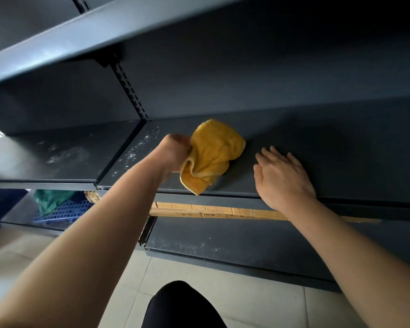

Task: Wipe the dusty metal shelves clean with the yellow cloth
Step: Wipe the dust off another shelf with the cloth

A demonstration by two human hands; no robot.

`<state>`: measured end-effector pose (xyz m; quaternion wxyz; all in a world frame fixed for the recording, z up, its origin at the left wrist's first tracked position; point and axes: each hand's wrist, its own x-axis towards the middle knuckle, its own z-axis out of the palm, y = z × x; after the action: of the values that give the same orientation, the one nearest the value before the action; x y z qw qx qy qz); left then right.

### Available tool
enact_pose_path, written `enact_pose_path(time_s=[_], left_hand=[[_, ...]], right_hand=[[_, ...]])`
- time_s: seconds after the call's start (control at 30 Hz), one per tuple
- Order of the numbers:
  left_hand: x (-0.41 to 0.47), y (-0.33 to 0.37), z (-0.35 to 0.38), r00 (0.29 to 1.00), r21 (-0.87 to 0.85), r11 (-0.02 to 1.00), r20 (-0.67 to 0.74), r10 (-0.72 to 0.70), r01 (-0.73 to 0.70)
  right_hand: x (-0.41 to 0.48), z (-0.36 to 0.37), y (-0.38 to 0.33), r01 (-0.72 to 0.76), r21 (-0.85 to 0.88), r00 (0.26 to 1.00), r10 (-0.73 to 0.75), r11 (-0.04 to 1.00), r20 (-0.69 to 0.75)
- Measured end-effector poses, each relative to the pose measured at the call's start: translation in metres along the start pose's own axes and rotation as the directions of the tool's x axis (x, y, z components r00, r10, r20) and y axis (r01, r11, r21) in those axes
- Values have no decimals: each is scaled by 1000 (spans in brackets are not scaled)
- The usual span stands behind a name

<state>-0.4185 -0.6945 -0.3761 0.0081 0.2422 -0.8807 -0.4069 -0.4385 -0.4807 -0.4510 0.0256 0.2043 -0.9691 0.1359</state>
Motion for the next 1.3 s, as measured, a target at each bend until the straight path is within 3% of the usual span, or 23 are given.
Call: enact_pose_path(time_s=[0.03, 0.07, 0.1, 0.17, 0.23, 0.3, 0.4, 0.73, 0.9, 1.17, 1.23, 1.3], left_hand=[[4, -5, -1, 986, 303, 951, -132, 102, -58], [5, -10, 2, 948, 482, 864, -184, 260, -144], [4, -15, 5, 903, 553, 785, -127, 410, -279], [3, -29, 17, 838, 549, 661, 146, 526, -511], [1, -38, 32, 846, 486, 693, 291, 446, -532], [-4, -36, 50, 843, 438, 721, 266, 467, -538], [-14, -23, 75, 788, 475, 634, 284, 546, -610], [29, -64, 33, 916, 648, 684, 50, 398, -333], [41, -93, -1, 954, 663, 721, -32, 299, -204], [39, -140, -63, 958, 715, 693, -254, 133, 93], [33, -144, -72, 936, 741, 661, -307, 175, 120], [27, -145, -69, 923, 726, 686, -301, 242, 57]], right_hand=[[0, 0, 0, 0, -1, 1000, 0, 1000, -1], [0, 0, 0, 2, -2, 1000, -2, 1000, -5], [-1, 0, 0, 4, -2, 1000, -4, 1000, -12], [-3, 0, 0, 8, -2, 1000, -8, 1000, -30], [-4, 0, 0, 14, -3, 999, -15, 1000, -36], [-3, 1, 0, 10, -3, 999, -10, 1000, -33], [-1, 2, 0, 6, -7, 999, -6, 1000, -41], [8, -5, -17, -55, -79, 998, 59, 995, 39], [15, 9, -65, 70, -6, 996, -70, 997, 57], [33, 28, -131, 205, 24, 972, -206, 979, 112], [38, 31, -138, 207, 12, 969, -206, 978, 136], [44, 34, -144, 210, 6, 967, -209, 978, 145]])
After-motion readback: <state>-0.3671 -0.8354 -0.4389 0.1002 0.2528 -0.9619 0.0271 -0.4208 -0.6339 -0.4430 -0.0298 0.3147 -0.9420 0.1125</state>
